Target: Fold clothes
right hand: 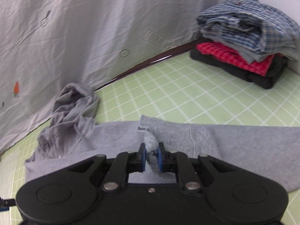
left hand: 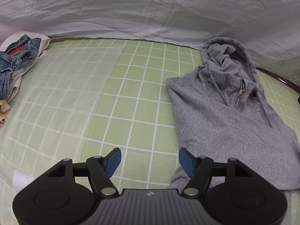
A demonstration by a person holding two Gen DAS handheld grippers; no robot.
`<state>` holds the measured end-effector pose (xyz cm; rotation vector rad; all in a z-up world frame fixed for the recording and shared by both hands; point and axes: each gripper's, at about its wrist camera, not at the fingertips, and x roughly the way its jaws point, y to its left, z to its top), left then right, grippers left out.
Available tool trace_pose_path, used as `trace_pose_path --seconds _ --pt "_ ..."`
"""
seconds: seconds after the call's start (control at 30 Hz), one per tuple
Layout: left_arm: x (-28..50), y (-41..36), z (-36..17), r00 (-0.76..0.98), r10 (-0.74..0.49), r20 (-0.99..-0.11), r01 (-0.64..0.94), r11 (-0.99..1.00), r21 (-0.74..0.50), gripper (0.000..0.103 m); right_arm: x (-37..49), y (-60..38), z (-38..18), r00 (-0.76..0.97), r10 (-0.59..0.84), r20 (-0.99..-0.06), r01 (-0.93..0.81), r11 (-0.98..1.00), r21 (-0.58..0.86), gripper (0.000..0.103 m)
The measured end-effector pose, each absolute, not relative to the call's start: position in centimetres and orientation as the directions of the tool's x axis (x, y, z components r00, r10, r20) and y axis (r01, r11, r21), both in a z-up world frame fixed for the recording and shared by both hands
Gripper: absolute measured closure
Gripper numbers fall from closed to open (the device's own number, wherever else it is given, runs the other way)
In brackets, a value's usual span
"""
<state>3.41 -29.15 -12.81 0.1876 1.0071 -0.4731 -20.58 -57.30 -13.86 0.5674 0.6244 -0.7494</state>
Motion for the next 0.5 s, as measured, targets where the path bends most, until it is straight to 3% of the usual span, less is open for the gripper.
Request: trace_pose_path --seconds 0.13,0.2,0.27,0.3,0.5 --pt "2.3 -28.8 -11.1 0.474 -0.315 -0.822 0.495 0.868 -0.047 0.032 -18.6 -54.7 -13.6 0.579 -0.398 -0.712 0.694 0.699 0.173 0.078" --pt "1.7 -28.7 -10.3 0.486 -0.327 -0.811 0.507 0.861 -0.043 0.025 -19.3 -54.1 -12.7 0.576 -0.427 -0.697 0.698 0.701 0.146 0.030" --pt "1.0 -28.9 -9.6 0.483 -0.346 -0.804 0.519 0.853 -0.055 0.025 -20.6 -53.7 -11.7 0.568 -0.482 -0.667 0.716 0.690 0.111 0.006" --pt "0.5 -29.1 -9.3 0.480 -0.358 -0.801 0.528 0.847 -0.062 0.025 -21.4 -53.8 -11.3 0.563 -0.504 -0.655 0.723 0.685 0.095 0.001" --pt "-3.3 -32.0 -8.4 0.454 -0.432 -0.779 0.616 0.784 -0.076 0.017 -27.8 -56.0 -11.1 0.572 -0.534 -0.623 0.763 0.625 0.165 0.000"
